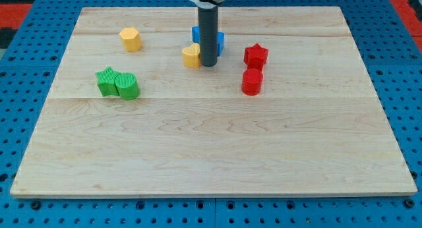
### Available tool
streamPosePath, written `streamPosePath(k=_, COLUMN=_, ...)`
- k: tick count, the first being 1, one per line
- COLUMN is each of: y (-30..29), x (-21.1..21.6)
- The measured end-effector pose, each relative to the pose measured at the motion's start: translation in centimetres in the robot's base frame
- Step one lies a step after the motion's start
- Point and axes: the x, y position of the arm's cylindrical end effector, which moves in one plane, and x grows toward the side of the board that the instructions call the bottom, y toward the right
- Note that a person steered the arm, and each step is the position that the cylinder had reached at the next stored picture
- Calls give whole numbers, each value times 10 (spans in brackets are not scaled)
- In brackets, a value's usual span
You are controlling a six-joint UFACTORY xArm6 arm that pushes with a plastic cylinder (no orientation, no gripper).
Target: Move yellow heart to yellow hexagon
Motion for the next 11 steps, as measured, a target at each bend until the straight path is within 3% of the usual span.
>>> streamPosePath(k=3, y=-66, x=-41)
streamPosePath(k=9, y=-87, x=-71)
streamPosePath(k=10, y=-65, x=-65)
streamPosePath(k=11, y=10, x=-30)
